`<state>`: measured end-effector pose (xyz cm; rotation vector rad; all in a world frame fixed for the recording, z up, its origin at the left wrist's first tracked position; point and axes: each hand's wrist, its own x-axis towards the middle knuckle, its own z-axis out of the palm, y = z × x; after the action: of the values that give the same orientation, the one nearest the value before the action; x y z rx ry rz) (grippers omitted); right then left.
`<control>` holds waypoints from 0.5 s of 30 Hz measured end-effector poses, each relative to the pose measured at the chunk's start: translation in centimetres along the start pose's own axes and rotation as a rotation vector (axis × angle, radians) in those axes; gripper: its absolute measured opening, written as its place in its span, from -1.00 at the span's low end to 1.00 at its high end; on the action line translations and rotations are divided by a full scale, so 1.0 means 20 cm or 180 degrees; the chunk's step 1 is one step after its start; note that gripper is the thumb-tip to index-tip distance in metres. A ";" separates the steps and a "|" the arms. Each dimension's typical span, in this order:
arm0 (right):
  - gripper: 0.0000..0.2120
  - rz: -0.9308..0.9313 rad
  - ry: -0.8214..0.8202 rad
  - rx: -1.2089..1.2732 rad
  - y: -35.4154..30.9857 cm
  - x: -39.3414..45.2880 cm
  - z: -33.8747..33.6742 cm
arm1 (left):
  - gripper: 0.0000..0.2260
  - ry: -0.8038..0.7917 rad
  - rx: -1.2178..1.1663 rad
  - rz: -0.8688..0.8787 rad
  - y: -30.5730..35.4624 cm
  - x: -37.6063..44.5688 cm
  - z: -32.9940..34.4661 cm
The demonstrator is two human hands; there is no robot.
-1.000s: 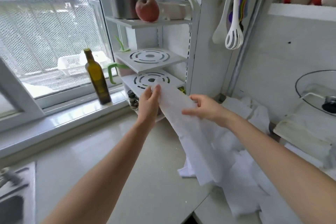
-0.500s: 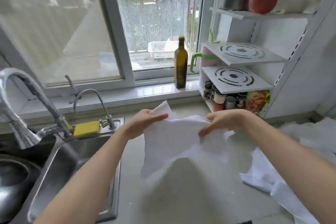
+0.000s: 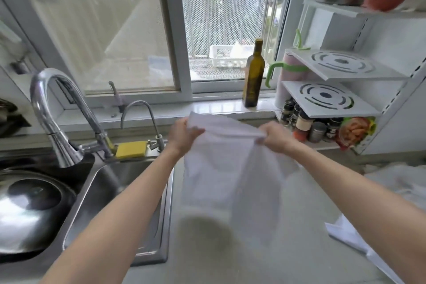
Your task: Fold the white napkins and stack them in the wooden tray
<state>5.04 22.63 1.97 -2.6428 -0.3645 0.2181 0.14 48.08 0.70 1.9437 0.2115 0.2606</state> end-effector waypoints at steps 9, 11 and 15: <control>-0.89 -0.1718 0.1897 -0.1475 0.06 -0.02 -0.11 | -0.81 -0.0386 -0.0046 0.0801 0.09 0.02 -0.13; -0.80 -0.1898 0.1467 -0.1820 0.16 -0.07 -0.01 | -0.87 -0.0858 0.0614 0.0605 -0.03 -0.02 -0.12; -0.68 -0.1691 0.0075 -0.1983 0.35 -0.16 0.29 | -0.63 -0.1972 0.2278 0.0078 -0.28 -0.16 -0.04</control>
<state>2.31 18.17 -6.03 -2.9943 -1.2757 -0.1234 -3.40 50.01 -4.39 2.6241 -0.1560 -0.4707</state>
